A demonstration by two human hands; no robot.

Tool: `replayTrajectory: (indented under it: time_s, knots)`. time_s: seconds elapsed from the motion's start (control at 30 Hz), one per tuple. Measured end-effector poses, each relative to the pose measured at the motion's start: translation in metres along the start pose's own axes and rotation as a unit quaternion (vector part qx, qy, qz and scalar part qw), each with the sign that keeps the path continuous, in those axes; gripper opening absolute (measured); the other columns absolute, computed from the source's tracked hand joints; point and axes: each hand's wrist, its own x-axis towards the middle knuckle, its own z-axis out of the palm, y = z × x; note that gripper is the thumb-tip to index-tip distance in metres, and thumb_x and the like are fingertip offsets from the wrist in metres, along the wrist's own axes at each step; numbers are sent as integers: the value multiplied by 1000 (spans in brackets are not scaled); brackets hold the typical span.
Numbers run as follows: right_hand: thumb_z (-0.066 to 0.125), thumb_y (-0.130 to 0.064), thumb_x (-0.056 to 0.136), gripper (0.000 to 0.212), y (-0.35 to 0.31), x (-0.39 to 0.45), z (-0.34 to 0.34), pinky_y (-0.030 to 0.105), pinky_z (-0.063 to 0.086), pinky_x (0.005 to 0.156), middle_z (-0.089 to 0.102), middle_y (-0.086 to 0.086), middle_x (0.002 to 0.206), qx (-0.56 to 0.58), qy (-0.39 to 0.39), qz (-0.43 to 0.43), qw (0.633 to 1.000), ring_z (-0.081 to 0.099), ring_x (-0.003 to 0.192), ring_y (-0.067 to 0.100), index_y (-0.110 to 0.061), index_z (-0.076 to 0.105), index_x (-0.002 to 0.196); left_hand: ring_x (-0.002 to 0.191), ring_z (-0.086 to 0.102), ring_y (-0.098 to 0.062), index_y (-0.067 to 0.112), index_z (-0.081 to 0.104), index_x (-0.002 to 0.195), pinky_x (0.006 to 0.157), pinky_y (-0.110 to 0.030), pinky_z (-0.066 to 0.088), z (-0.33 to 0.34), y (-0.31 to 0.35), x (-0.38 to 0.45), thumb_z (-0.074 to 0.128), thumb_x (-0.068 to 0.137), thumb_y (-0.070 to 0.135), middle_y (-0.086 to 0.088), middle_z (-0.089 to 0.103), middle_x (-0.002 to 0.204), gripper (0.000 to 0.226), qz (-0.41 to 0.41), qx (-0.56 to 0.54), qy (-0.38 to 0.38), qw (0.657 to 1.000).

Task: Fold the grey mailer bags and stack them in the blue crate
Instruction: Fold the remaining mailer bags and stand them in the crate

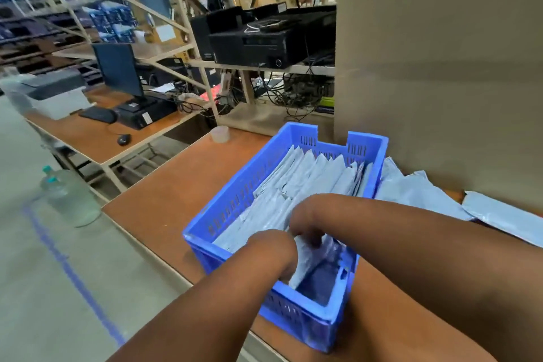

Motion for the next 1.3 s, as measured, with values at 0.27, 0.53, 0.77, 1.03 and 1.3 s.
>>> replayTrajectory:
  time_s: [0.27,0.53,0.77,1.03,1.3]
  knots:
    - [79,-35,83,29,11,17,7,33,49,71,72,-1,105,-102,157,46,981,70,101,28,-28,75,110,99,69,-30,23,70,100,89,-41,55,1,-22,16,81,87,40,3,68,107,24,-28,45,-63,997]
    - [83,-36,87,44,9,13,4,35,48,73,68,-1,117,-65,124,82,987,64,95,27,-25,69,128,90,67,-27,25,70,98,85,-39,51,3,-8,7,64,87,51,1,68,101,29,47,31,-46,997]
    - [78,-19,84,19,30,18,10,19,53,54,79,1,77,115,53,104,987,62,44,10,-14,80,102,83,61,-31,7,74,97,79,-40,53,2,-28,13,81,92,32,-5,63,82,27,69,19,-44,996]
    - [85,-36,81,42,36,29,21,32,55,78,75,3,112,142,96,98,980,71,101,26,-19,76,119,86,74,-29,19,68,69,94,-48,59,-1,-24,21,83,85,36,1,69,77,27,-6,61,-47,997]
    - [70,-24,96,39,50,-24,30,36,55,89,69,4,124,216,166,65,960,67,113,28,-22,67,134,67,73,-18,19,70,68,81,-33,59,-29,-8,-3,86,75,55,9,67,52,40,-30,-3,24,999]
